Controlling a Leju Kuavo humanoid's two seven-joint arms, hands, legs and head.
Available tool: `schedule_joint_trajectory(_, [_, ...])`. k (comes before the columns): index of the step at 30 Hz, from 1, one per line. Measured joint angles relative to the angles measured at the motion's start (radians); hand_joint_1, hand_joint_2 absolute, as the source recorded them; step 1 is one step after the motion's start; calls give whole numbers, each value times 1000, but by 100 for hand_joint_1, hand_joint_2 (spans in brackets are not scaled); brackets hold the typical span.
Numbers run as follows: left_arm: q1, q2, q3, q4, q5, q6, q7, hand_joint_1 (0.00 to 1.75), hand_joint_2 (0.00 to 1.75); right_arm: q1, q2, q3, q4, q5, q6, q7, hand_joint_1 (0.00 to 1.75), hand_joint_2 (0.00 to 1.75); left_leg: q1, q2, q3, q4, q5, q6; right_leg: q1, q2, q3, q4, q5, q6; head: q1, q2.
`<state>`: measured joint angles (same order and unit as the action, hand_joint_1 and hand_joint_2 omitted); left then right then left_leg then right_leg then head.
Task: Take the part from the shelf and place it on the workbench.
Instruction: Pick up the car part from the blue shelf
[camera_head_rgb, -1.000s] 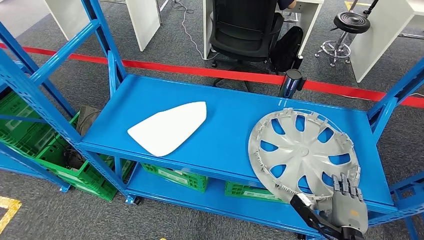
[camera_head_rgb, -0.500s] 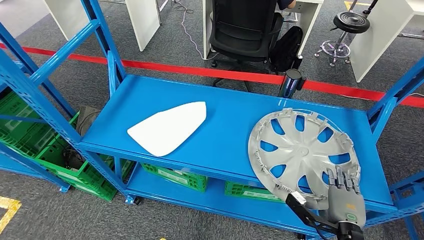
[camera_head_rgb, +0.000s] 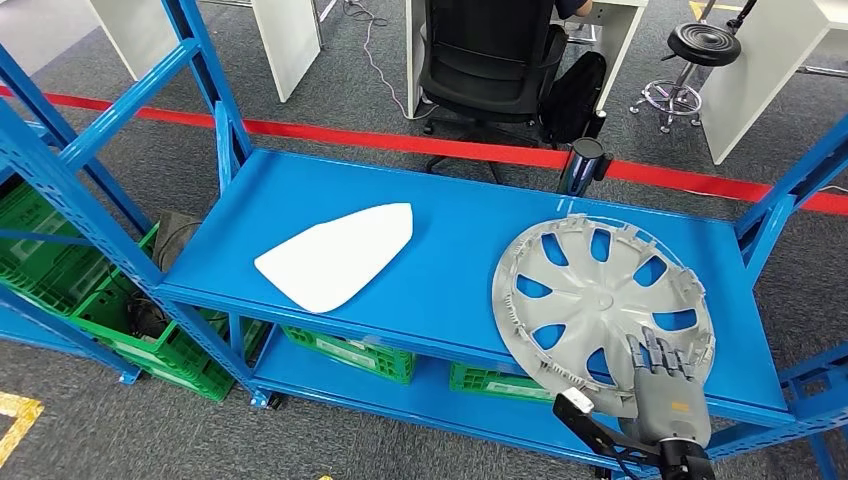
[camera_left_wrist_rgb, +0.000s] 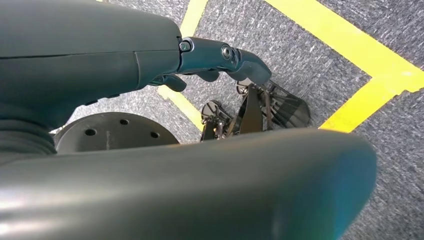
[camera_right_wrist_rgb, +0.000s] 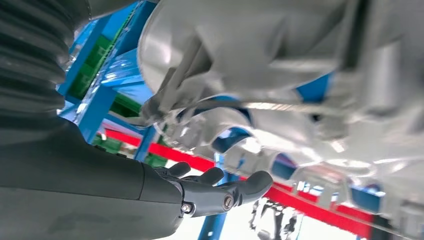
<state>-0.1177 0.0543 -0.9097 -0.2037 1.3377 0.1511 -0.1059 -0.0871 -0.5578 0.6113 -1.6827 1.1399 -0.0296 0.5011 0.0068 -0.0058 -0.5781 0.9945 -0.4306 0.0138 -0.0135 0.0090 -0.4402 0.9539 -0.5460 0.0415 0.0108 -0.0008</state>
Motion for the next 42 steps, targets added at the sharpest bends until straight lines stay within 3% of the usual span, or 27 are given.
schedule_joint_trajectory(9, [0,0,7,0,-15,22,8,0,0,-28,19,52,18,-24,18,-30,0,175,0,0,-1,0,0,0,0,0,0,0,0,0,0,0])
schedule_joint_trajectory(13, [0,0,8,0,-15,31,14,0,0,-36,27,70,29,-26,18,-33,175,175,0,0,-1,0,0,0,0,0,0,0,0,0,0,0])
schedule_joint_trajectory(31, [0,0,8,0,-16,34,11,0,0,-52,33,95,37,-27,17,-35,175,175,0,0,-1,0,0,0,0,0,-1,0,0,0,0,0])
schedule_joint_trajectory(36, [1,0,9,0,-26,64,10,0,0,-41,33,85,41,301,-96,37,175,175,0,-1,-1,0,0,0,0,-1,-1,0,0,0,1,0])
schedule_joint_trajectory(42, [1,1,9,1,-25,74,26,0,0,1,23,1,-16,403,-193,43,175,175,0,-1,-1,0,0,0,0,-1,-1,0,0,0,1,0])
